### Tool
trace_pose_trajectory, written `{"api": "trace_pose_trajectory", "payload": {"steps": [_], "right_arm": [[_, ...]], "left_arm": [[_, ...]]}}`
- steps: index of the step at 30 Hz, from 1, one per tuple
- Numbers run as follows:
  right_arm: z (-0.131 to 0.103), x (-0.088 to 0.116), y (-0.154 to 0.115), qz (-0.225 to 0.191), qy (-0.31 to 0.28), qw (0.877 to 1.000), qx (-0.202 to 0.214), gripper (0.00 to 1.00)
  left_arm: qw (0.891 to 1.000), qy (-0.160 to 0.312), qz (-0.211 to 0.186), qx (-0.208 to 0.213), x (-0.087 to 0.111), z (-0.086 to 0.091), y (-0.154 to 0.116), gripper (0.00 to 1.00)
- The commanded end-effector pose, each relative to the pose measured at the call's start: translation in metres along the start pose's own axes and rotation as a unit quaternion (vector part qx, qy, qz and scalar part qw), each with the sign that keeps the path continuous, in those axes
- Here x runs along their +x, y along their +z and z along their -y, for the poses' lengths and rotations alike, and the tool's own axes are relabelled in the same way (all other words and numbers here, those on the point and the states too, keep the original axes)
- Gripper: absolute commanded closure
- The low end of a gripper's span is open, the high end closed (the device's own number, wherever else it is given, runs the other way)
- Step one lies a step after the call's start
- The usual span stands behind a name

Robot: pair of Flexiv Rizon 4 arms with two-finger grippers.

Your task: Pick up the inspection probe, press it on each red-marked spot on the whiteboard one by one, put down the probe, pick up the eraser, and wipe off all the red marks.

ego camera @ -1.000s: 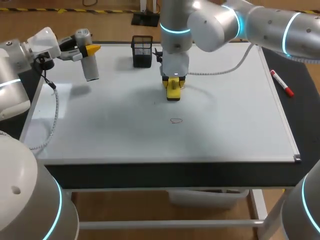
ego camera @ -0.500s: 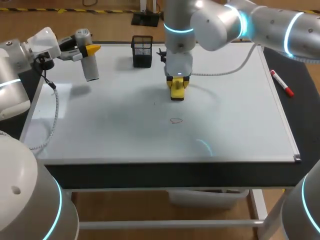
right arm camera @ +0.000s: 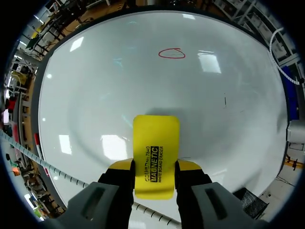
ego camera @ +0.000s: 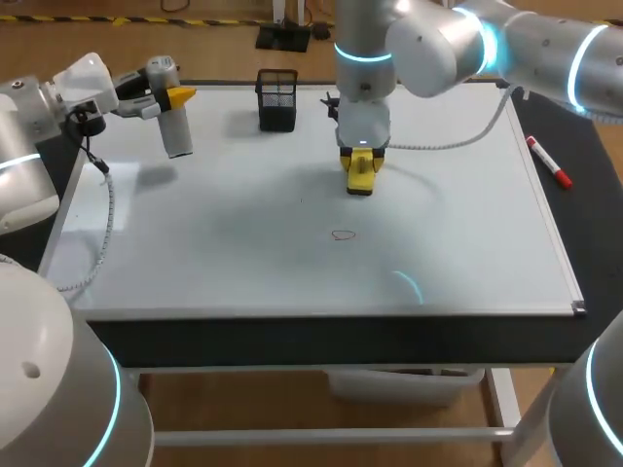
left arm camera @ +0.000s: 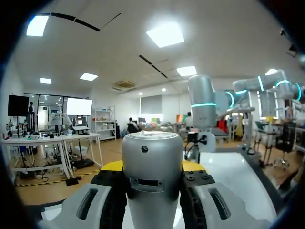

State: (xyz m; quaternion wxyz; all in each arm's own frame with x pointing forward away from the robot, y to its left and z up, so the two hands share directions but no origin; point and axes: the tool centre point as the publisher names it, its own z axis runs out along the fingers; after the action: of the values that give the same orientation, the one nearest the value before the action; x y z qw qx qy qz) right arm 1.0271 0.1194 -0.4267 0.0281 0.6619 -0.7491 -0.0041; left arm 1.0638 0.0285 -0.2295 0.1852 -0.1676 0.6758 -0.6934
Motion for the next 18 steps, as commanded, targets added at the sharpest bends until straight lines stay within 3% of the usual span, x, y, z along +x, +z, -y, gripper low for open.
{"api": "trace_pose_trajectory", "payload": {"steps": [1,10,18], "right_arm": [[0.0,0.013,0.001,0.003,0.004,1.0,0.005,1.0],[0.003,0.022,-0.013,0.009,0.015,1.0,0.017,1.0],[0.013,0.046,-0.034,0.012,0.044,0.999,0.013,1.0]], "left_arm": [[1.0,0.001,0.001,0.001,0.0,0.0,0.0,1.0],[1.0,0.001,0.001,0.001,0.0,0.0,0.0,1.0],[1.0,0.001,0.001,0.001,0.0,0.0,0.0,1.0]]}}
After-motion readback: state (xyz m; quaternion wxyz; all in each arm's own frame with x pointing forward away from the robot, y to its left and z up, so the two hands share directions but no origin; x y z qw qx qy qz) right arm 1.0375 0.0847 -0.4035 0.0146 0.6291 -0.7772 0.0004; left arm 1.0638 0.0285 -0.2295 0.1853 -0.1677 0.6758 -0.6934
